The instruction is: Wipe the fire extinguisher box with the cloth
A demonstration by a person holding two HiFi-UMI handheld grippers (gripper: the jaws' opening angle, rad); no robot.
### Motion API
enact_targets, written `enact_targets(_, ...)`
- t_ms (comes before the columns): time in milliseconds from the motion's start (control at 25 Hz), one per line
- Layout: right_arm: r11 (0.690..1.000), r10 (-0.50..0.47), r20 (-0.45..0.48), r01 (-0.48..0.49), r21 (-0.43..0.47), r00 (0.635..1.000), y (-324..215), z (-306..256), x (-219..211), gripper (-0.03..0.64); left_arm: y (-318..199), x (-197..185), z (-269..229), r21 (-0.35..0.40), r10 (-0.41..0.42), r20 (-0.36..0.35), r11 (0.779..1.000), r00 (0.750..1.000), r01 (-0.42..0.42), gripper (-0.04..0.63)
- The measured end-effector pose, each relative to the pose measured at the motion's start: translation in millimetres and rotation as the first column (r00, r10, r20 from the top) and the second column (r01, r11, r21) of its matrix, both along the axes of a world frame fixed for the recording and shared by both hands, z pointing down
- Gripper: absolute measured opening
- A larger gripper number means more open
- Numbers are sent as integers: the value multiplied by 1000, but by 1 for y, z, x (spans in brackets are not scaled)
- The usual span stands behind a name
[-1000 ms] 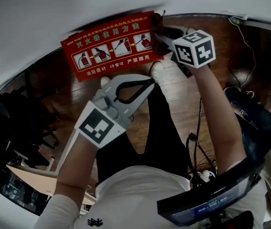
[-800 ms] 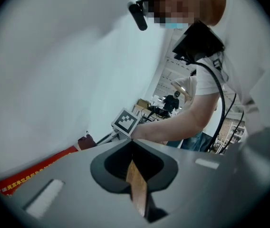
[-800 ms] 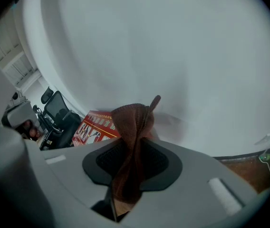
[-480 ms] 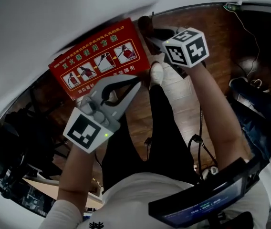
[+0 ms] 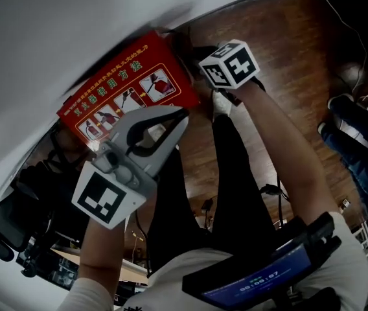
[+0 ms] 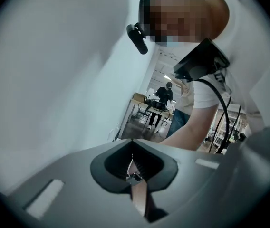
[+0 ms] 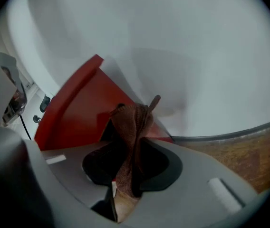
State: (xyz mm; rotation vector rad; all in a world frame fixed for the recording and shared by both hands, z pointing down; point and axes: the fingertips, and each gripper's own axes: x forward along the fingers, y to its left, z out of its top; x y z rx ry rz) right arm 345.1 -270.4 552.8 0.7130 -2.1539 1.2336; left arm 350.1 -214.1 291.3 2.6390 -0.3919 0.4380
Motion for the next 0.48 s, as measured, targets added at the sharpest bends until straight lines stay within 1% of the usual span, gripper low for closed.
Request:
enact_targets(120,1000,13,4,-13,-27,1000,0,33,3,94,-6,8,8,11,13,8,1000,1000,-13,0)
enact_targets(280,997,35,15,-34,-62,999,0,82,1,94,-15,10,17,-13,-29,1,1000,1000,29,0)
enact_targets(480,993,40,11,-38,-110,999,-3,150,-5,94,-15,14,31,11,-17,22,1000,1000,16,0)
